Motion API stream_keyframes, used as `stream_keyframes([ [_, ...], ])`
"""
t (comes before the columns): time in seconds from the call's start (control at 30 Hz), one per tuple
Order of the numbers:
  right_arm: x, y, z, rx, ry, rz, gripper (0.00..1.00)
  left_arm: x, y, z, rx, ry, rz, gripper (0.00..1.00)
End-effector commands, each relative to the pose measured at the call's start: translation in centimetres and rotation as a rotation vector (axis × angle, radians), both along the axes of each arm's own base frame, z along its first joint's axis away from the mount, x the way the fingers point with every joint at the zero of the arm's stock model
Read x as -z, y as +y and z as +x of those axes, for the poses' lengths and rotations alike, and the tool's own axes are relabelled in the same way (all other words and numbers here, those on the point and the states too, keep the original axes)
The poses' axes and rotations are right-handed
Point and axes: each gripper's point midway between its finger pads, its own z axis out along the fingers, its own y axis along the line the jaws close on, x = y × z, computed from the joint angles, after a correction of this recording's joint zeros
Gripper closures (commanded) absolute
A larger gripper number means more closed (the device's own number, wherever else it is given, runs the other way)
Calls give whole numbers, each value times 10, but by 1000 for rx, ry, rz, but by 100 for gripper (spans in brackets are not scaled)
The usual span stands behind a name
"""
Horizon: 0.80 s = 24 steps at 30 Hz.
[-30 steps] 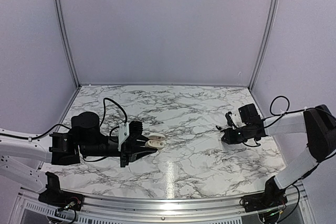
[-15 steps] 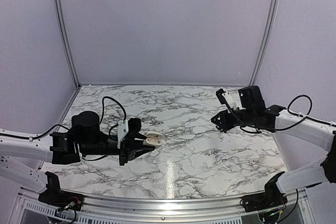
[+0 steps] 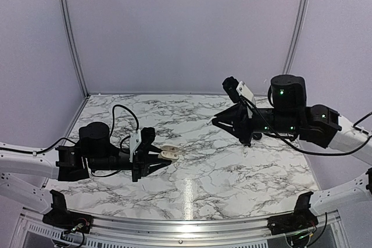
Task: Insert the wireless bluetooth earbuds into the charging case
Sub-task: Pick up the left earbud from the center of the board, then insert the left earbud into the left side groove of the charging case.
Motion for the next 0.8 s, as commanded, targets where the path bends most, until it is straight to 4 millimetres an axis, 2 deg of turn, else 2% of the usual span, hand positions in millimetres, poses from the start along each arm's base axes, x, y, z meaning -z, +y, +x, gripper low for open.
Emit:
stream_keyframes([
  [0.0,-5,21,-27,-58,-88,-78,90,-17,-5,4,-1,-4,-54,100],
  [0.2,-9,44,-48,-78,-185,-117,91,-21,-7,4,-2,20,-71,100],
  [0.33,-5,59,-55,-75,-222,-158,91,-25,-9,5,-6,36,-85,100],
  [0.43,-2,66,-53,-59,-236,-173,91,-27,-10,6,-8,45,-89,100],
  [0.77,-14,70,-45,34,-279,-150,91,-32,-13,12,-36,65,-106,100],
])
